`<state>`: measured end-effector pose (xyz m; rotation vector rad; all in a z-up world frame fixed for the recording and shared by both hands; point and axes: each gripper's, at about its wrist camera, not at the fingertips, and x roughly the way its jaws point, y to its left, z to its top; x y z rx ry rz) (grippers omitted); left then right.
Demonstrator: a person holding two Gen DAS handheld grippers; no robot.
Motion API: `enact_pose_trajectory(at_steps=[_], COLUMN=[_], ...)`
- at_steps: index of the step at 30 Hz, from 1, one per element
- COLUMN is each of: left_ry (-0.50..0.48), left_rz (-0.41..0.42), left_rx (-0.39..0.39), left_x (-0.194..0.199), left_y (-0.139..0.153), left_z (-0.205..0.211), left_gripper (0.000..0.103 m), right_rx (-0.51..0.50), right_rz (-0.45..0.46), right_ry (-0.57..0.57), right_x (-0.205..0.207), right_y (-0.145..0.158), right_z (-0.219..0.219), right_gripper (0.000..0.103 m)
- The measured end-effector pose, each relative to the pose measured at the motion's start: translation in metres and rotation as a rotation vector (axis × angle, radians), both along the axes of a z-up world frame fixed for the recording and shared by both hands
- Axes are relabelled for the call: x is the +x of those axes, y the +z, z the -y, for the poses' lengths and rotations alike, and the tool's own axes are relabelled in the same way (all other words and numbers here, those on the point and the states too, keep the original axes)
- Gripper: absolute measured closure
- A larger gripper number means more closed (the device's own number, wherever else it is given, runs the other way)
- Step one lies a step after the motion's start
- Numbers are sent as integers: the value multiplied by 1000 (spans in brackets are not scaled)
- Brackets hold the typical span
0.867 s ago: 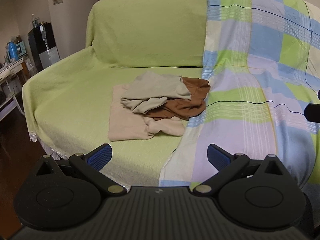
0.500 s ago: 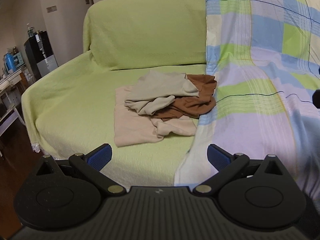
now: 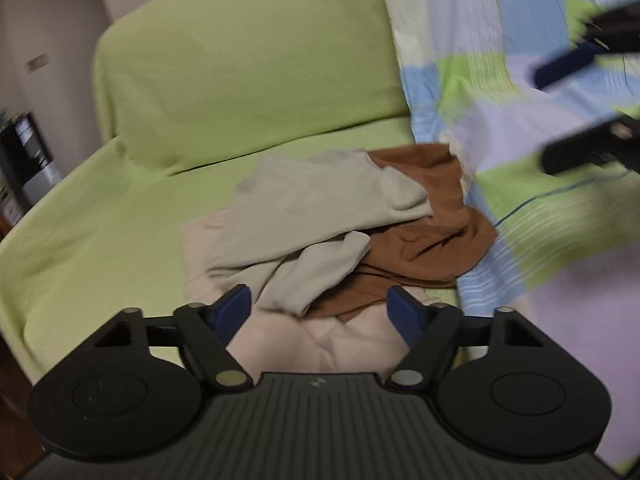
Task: Fold clothes
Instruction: 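Reach both grippers toward the beige top on the clothes pile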
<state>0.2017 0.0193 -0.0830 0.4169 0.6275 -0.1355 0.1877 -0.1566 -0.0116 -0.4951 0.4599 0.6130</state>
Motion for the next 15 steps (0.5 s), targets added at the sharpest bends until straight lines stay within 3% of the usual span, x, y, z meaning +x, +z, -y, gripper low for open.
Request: enact_pose_trajectory(at_steps=[4, 5, 7, 11, 12, 13, 15], left_ry=[-30, -41, -56, -47, -44, -42, -40], left_rz=[-2, -7, -17, -1, 7, 21, 55], left_rx=[31, 23, 21, -57, -76, -86, -102], left_x=[21, 23, 28, 31, 31, 31, 30], left_y=[-13, -17, -21, -18, -16, -11, 1], left_z=[-2, -3, -6, -20, -23, -26, -30], left_gripper=[68, 80, 93, 99, 99, 100, 101], right_rx=[-60, -75, -95, -155, -155, -146, -73], right_rz=[4, 9, 7, -35, -53, -55, -13], right_ry=[95, 110, 136, 138, 141, 142, 109], right_x=[43, 50, 67, 97, 103, 103, 99], right_y=[-24, -30, -42, -70, -76, -75, -60], right_z=[-22, -29, -42, -62, -65, -66, -59], right_gripper=[58, 58, 58, 60, 87, 96, 97])
